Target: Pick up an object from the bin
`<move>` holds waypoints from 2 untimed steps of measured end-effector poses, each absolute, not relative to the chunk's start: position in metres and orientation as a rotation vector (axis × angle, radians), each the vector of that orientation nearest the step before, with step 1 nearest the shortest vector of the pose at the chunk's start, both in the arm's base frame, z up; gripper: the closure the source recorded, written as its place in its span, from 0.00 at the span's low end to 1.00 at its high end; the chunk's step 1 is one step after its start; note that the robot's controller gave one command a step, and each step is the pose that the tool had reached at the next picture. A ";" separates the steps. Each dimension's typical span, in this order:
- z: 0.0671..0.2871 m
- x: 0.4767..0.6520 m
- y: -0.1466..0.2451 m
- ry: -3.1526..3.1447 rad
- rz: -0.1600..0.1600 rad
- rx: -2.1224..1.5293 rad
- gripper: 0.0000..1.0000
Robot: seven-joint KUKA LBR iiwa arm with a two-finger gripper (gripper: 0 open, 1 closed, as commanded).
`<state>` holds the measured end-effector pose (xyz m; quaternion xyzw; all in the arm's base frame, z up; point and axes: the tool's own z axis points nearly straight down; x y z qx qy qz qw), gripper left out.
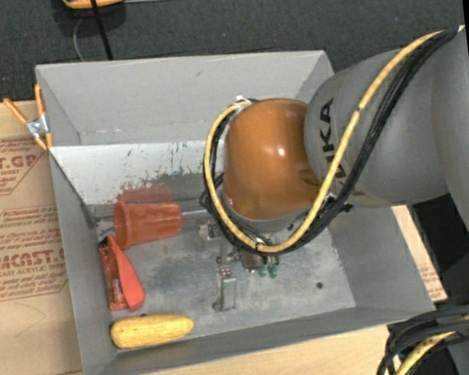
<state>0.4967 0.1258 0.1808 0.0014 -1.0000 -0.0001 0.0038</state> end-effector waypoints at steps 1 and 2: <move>0.185 0.498 0.125 -3.142 -0.002 0.002 0.00; 0.149 0.513 0.169 -3.145 -0.004 -0.072 0.00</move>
Offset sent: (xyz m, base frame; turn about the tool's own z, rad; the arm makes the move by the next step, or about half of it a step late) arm 0.0205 0.0754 -0.0603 0.0693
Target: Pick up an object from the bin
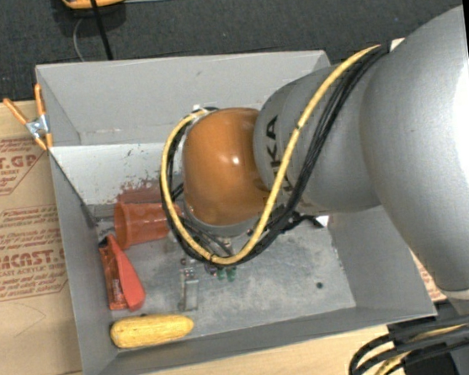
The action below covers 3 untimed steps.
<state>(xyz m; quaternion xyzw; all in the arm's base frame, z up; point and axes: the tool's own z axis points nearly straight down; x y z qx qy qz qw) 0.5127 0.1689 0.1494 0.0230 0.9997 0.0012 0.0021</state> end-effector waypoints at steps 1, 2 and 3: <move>0.126 0.494 0.213 3.144 0.001 -0.033 0.00; 0.084 0.497 0.208 3.134 0.008 -0.041 0.00; 0.072 0.498 0.204 3.133 0.011 -0.041 0.00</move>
Offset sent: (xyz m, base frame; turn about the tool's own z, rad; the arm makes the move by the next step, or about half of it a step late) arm -0.0153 0.0320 -0.0794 -0.0715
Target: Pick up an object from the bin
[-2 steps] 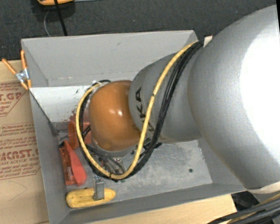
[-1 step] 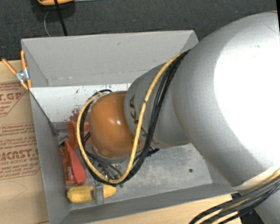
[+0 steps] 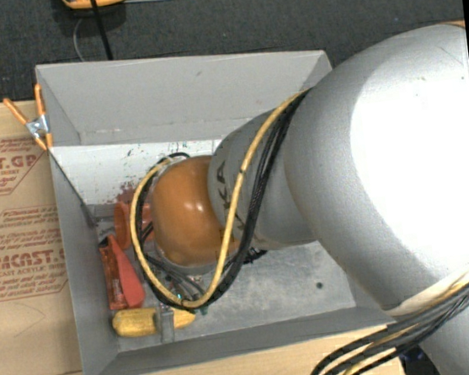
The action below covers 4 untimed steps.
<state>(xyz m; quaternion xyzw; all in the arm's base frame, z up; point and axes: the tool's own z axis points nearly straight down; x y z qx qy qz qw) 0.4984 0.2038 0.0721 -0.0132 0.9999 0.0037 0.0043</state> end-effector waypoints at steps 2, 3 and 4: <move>0.072 0.499 0.204 3.133 0.012 -0.042 0.00; 0.072 0.499 0.204 3.133 0.013 -0.042 0.00; 0.072 0.499 0.204 3.133 0.013 -0.042 0.00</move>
Offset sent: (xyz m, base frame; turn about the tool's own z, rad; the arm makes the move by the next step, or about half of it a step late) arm 0.0000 0.0000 0.0000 0.0000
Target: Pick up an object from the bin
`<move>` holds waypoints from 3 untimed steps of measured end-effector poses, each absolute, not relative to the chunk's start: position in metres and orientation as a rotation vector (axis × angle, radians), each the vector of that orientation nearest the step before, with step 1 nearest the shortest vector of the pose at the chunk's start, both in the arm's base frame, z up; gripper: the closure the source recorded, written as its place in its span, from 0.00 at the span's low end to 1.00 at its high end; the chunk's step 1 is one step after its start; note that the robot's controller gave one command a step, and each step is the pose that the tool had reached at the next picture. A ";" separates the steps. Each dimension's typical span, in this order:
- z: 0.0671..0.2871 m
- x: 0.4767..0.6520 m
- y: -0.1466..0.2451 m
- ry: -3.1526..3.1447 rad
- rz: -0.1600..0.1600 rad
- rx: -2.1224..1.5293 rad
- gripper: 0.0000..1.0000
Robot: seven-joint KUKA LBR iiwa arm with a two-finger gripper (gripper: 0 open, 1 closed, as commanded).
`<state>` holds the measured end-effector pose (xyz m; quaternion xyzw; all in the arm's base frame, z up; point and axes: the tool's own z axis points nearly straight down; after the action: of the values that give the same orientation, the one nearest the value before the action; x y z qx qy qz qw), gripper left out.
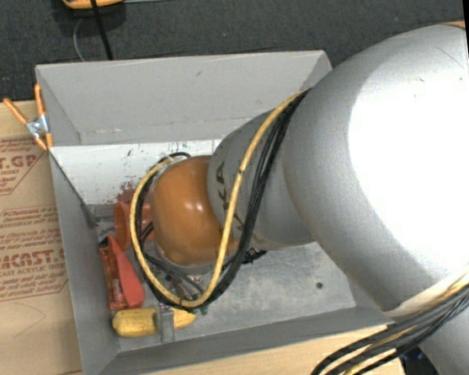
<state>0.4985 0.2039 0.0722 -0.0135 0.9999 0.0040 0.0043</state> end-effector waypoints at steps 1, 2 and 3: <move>0.095 0.494 0.159 3.134 0.010 -0.141 0.00; 0.107 0.497 0.130 3.132 0.009 -0.046 0.00; 0.137 0.491 0.170 3.138 0.005 -0.035 0.00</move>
Offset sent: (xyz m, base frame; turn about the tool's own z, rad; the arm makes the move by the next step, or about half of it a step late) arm -0.0025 -0.0758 0.0385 0.0508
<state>0.4905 0.1696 0.1375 -0.0111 0.9999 0.0017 0.0016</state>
